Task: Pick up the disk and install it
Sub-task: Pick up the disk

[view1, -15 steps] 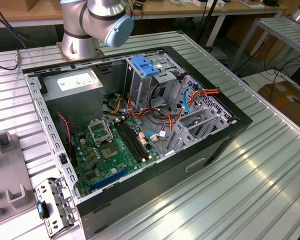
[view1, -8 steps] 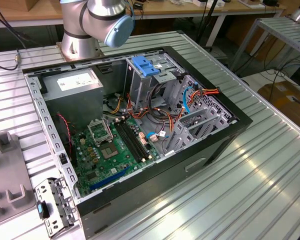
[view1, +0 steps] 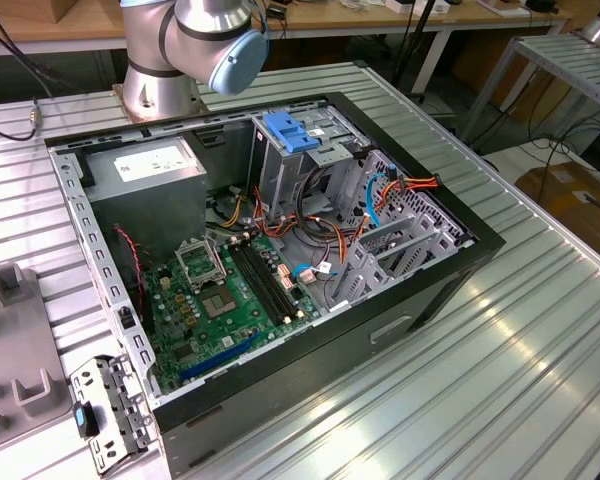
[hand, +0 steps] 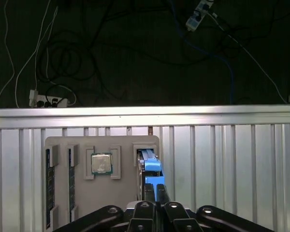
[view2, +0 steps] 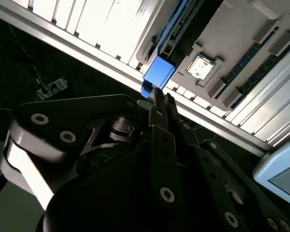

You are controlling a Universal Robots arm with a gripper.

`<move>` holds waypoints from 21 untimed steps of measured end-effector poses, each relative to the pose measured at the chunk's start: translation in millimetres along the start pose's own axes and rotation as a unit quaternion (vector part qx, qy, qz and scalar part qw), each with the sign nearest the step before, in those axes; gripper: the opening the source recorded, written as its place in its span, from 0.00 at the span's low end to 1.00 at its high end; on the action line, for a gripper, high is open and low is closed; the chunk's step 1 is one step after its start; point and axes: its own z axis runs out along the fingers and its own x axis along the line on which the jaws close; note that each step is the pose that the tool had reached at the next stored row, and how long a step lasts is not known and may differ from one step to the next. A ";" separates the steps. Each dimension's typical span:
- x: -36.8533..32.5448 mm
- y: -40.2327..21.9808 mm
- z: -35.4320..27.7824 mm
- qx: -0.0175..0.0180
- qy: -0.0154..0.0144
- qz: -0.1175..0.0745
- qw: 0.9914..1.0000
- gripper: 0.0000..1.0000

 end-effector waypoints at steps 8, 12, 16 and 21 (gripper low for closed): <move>-2.2 -0.9 11.3 0.001 0.001 -0.009 1.000 0.48; -2.1 -1.0 13.2 0.001 0.001 -0.009 1.000 0.54; -2.2 -1.0 13.3 0.001 0.001 -0.009 1.000 0.54; -2.2 -1.0 13.4 0.001 0.001 -0.009 1.000 0.54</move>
